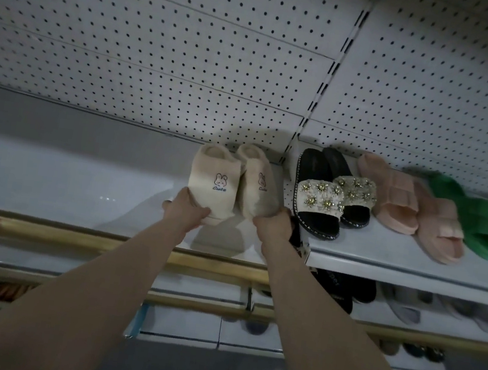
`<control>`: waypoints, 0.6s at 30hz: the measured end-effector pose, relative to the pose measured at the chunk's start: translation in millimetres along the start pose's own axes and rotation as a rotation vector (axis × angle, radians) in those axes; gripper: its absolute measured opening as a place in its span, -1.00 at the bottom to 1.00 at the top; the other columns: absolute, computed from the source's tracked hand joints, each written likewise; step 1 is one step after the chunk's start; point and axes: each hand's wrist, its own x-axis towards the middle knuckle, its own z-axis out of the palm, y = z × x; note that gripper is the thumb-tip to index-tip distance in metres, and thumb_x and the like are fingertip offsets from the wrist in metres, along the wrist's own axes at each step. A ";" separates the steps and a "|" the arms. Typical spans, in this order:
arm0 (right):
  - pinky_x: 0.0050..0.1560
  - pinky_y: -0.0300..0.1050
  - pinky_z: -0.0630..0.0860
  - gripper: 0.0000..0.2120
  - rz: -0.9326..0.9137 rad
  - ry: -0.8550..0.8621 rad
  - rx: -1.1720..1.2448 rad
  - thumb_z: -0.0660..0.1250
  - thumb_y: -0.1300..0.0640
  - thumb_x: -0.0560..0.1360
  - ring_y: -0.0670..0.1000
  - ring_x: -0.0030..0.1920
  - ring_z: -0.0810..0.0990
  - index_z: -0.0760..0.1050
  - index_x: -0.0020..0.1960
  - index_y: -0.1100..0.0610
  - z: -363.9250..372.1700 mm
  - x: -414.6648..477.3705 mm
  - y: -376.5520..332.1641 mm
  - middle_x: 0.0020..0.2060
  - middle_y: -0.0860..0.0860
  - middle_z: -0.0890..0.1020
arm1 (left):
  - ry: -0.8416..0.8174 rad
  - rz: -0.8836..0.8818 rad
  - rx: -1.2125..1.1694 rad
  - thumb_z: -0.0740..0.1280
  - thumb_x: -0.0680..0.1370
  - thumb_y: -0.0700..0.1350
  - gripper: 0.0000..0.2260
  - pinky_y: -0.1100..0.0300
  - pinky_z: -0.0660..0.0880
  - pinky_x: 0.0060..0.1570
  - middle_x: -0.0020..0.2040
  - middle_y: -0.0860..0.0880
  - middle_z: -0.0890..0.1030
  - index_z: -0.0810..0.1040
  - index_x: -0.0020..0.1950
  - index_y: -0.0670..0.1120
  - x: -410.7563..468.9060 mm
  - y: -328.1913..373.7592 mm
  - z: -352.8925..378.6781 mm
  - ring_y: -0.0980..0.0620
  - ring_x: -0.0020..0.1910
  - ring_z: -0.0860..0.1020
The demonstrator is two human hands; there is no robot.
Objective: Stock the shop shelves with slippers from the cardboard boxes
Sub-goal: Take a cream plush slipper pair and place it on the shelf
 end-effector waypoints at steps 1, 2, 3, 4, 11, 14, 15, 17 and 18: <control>0.07 -0.08 0.49 -0.34 -0.007 0.007 -0.010 0.44 0.22 0.41 0.21 0.23 0.50 0.28 0.44 0.15 -1.0 -3.2 -1.1 0.30 0.18 0.48 | 0.010 0.001 0.008 0.47 0.46 -0.14 -0.33 -0.09 0.54 0.17 0.36 -0.21 0.22 0.26 0.50 -0.01 -2.7 -0.6 -1.2 -0.20 0.15 0.45; 0.07 -0.08 0.48 -0.31 -0.019 0.012 -0.008 0.45 0.21 0.40 0.21 0.24 0.49 0.26 0.47 0.14 -2.4 -7.0 -2.4 0.32 0.17 0.47 | 0.010 0.001 0.010 0.47 0.45 -0.14 -0.32 -0.09 0.53 0.19 0.37 -0.20 0.21 0.25 0.50 0.00 -6.2 -0.7 -3.4 -0.19 0.08 0.46; 0.09 -0.06 0.49 -0.28 -0.028 0.007 -0.003 0.45 0.21 0.40 0.21 0.25 0.49 0.24 0.48 0.13 -4.5 -13.1 -4.6 0.33 0.17 0.46 | 0.009 0.005 0.011 0.47 0.45 -0.14 -0.32 -0.10 0.52 0.20 0.37 -0.20 0.21 0.25 0.50 0.00 -9.4 -0.3 -6.1 -0.19 0.05 0.48; 0.09 -0.05 0.50 -0.27 -0.037 -0.005 0.004 0.45 0.21 0.40 0.21 0.25 0.48 0.22 0.50 0.12 -5.9 -17.7 -5.3 0.35 0.17 0.44 | 0.012 0.010 0.012 0.48 0.44 -0.14 -0.33 -0.10 0.52 0.19 0.37 -0.20 0.23 0.26 0.48 -0.01 -12.8 0.8 -8.8 -0.20 0.05 0.49; -0.03 -0.17 0.41 -0.37 -0.143 -0.070 0.067 0.38 0.22 0.49 0.11 0.25 0.49 0.25 0.52 0.09 -25.1 -67.1 -11.4 0.34 0.11 0.46 | -0.084 0.197 -0.003 0.47 0.42 -0.08 -0.48 -0.08 0.56 0.12 0.20 -0.14 0.46 0.39 0.33 -0.04 -48.8 20.1 -18.7 -0.13 0.06 0.55; 0.03 -0.14 0.48 -0.44 -0.219 -0.010 0.065 0.38 0.17 0.49 0.07 0.18 0.55 0.34 0.46 0.05 -38.4 -90.8 -10.6 0.23 0.03 0.55 | -0.187 0.304 -0.016 0.46 0.46 -0.08 -0.53 -0.09 0.55 0.14 0.15 -0.12 0.48 0.42 0.33 -0.05 -72.4 32.1 -15.9 -0.12 0.08 0.54; 0.10 -0.05 0.54 -0.46 -0.227 0.019 0.078 0.39 0.13 0.47 0.06 0.14 0.58 0.36 0.43 0.03 -44.2 -97.1 -9.3 0.19 0.01 0.59 | -0.218 0.339 -0.015 0.45 0.46 -0.08 -0.55 -0.10 0.55 0.14 0.13 -0.10 0.49 0.43 0.32 -0.04 -79.9 36.0 -13.7 -0.11 0.08 0.55; 0.15 0.05 0.58 -0.50 -0.248 0.076 0.098 0.39 0.11 0.48 0.04 0.04 0.64 0.40 0.39 0.02 -58.6 -108.8 -4.1 0.04 -0.01 0.63 | -0.271 0.414 0.006 0.44 0.46 -0.07 -0.57 -0.10 0.54 0.15 0.11 -0.06 0.50 0.46 0.30 -0.02 -96.0 44.1 -7.8 -0.09 0.08 0.55; 0.11 0.03 0.59 -0.53 -0.256 0.100 0.107 0.39 0.12 0.50 0.02 -0.02 0.66 0.41 0.38 0.03 -67.1 -114.2 -1.0 0.00 -0.02 0.62 | -0.297 0.448 0.019 0.44 0.46 -0.07 -0.58 -0.09 0.54 0.15 0.10 -0.04 0.51 0.47 0.29 -0.01 -104.3 47.9 -4.0 -0.07 0.09 0.55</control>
